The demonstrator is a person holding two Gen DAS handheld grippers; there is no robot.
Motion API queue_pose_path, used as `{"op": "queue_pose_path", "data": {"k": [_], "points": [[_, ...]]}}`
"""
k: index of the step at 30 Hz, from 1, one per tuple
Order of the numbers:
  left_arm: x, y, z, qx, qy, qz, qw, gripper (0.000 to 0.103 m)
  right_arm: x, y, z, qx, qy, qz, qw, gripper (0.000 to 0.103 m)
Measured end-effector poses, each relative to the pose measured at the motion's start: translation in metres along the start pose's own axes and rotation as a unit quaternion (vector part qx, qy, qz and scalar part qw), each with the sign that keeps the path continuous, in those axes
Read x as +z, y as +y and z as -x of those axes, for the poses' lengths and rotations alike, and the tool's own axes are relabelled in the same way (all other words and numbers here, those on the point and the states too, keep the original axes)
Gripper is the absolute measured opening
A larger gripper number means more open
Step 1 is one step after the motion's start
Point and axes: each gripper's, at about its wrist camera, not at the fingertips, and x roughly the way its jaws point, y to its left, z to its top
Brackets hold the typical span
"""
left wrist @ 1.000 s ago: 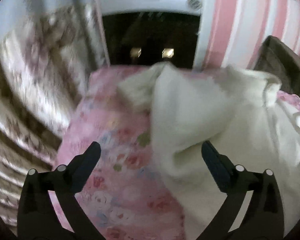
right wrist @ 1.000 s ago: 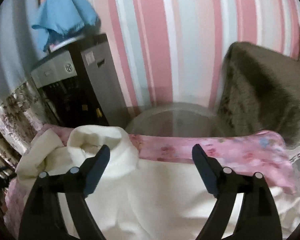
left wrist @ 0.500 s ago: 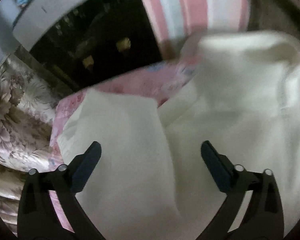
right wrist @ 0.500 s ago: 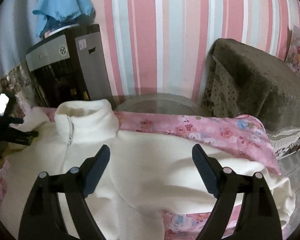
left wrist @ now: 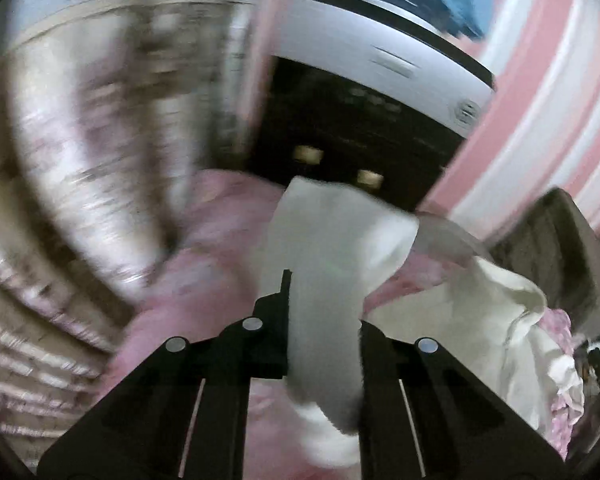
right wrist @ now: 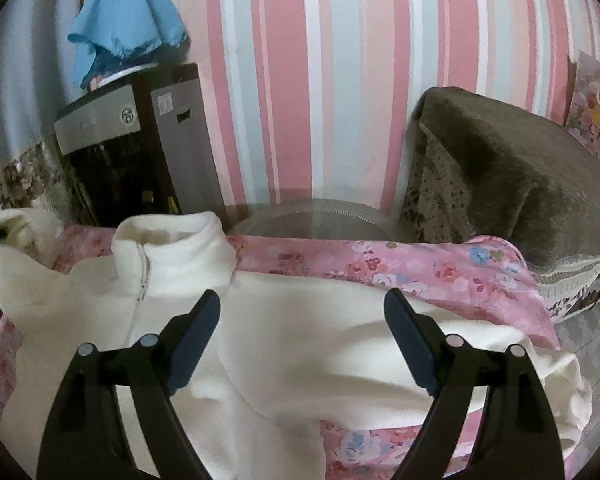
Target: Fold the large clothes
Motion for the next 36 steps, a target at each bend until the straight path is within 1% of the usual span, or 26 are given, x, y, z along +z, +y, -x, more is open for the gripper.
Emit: {"op": "queue_pose_path", "data": {"k": [3,4,5,7,8,9,10,12,15,16,17,19,20,21,22,23,24,25,27,28,29,31,32,33,34,36], "points": [[-0.033,0.044,-0.002,0.049,0.047,0.003,0.9977,0.012,-0.006,-0.003,0.0,-0.002,0.008,-0.005,1.0,0.085],[-0.052,0.057,-0.008,0.068,0.074,-0.004,0.9949,0.018,-0.008,-0.003,-0.001,-0.004,0.012,-0.004,1.0,0.085],[-0.063,0.063,-0.013,0.082,0.088,-0.008,0.9927,0.024,-0.009,-0.004,-0.002,-0.004,0.014,-0.003,1.0,0.085],[-0.079,0.078,-0.014,0.107,0.104,-0.009,0.9888,0.049,-0.011,-0.003,-0.004,-0.005,0.021,-0.002,1.0,0.085],[-0.083,0.083,-0.011,0.12,0.1,-0.008,0.9877,0.055,-0.011,-0.003,-0.005,-0.005,0.022,-0.003,1.0,0.085],[-0.082,0.084,-0.004,0.131,0.088,-0.01,0.9874,0.066,-0.01,-0.002,-0.004,-0.005,0.021,-0.003,1.0,0.085],[-0.078,0.084,0.003,0.139,0.069,-0.016,0.9878,0.079,-0.01,0.0,-0.003,-0.005,0.019,-0.002,1.0,0.085],[-0.062,0.076,0.012,0.143,0.044,-0.035,0.9882,0.096,-0.009,0.003,-0.001,-0.005,0.016,0.002,1.0,0.085],[-0.031,0.057,0.002,0.142,0.032,-0.089,0.9853,0.1,-0.009,0.006,0.0,-0.005,0.015,0.006,1.0,0.085],[-0.021,0.051,-0.013,0.134,0.052,-0.114,0.9831,0.1,-0.009,0.006,-0.001,-0.005,0.016,0.006,1.0,0.085],[-0.014,0.047,-0.028,0.139,0.072,-0.13,0.9791,0.1,-0.01,0.005,-0.001,-0.006,0.017,0.005,1.0,0.085],[-0.015,0.039,-0.057,0.151,0.115,-0.165,0.9678,0.1,-0.012,0.002,-0.002,-0.005,0.019,0.002,1.0,0.085],[-0.018,0.034,-0.075,0.161,0.142,-0.184,0.9592,0.099,-0.012,0.0,-0.003,-0.007,0.019,0.002,1.0,0.085],[-0.022,0.032,-0.088,0.171,0.158,-0.191,0.9535,0.086,-0.013,-0.003,-0.004,-0.01,0.02,0.001,1.0,0.085],[-0.025,0.031,-0.101,0.178,0.173,-0.196,0.9487,0.056,-0.013,-0.005,-0.005,-0.011,0.021,0.0,1.0,0.085],[-0.028,0.031,-0.113,0.197,0.186,-0.201,0.9414,0.041,-0.013,-0.007,-0.005,-0.011,0.021,-0.002,1.0,0.085],[-0.028,0.031,-0.118,0.205,0.184,-0.201,0.9399,0.026,-0.012,-0.009,-0.005,-0.009,0.02,-0.004,1.0,0.085],[-0.021,0.03,-0.117,0.193,0.175,-0.187,0.9471,0.009,-0.012,-0.01,-0.004,-0.007,0.019,-0.005,1.0,0.085],[0.006,0.033,-0.092,0.131,0.134,-0.116,0.9754,0.008,-0.01,-0.012,0.0,-0.008,0.009,-0.003,1.0,0.085],[0.018,0.032,-0.077,0.095,0.111,-0.084,0.9857,0.008,-0.009,-0.013,0.002,-0.009,0.003,-0.001,1.0,0.085],[0.034,0.025,-0.052,0.036,0.081,-0.049,0.9948,0.008,-0.009,-0.015,0.004,-0.01,-0.001,-0.003,1.0,0.085],[0.045,0.004,-0.023,-0.031,0.051,-0.037,0.9975,0.007,-0.006,-0.02,0.008,-0.006,-0.01,-0.014,1.0,0.085],[0.05,-0.018,-0.004,-0.073,0.033,-0.045,0.9958,0.007,-0.006,-0.023,0.009,-0.003,-0.012,-0.021,1.0,0.085],[0.051,-0.035,0.009,-0.102,0.023,-0.054,0.9931,0.007,-0.005,-0.027,0.011,0.002,-0.015,-0.032,0.999,0.085],[0.05,-0.056,0.02,-0.132,0.016,-0.064,0.9891,0.006,-0.005,-0.03,0.012,0.006,-0.016,-0.039,0.999,0.085],[0.044,-0.105,0.047,-0.2,0.01,-0.094,0.9754,0.005,-0.005,-0.033,0.015,0.013,-0.018,-0.049,0.999,0.085]]}}
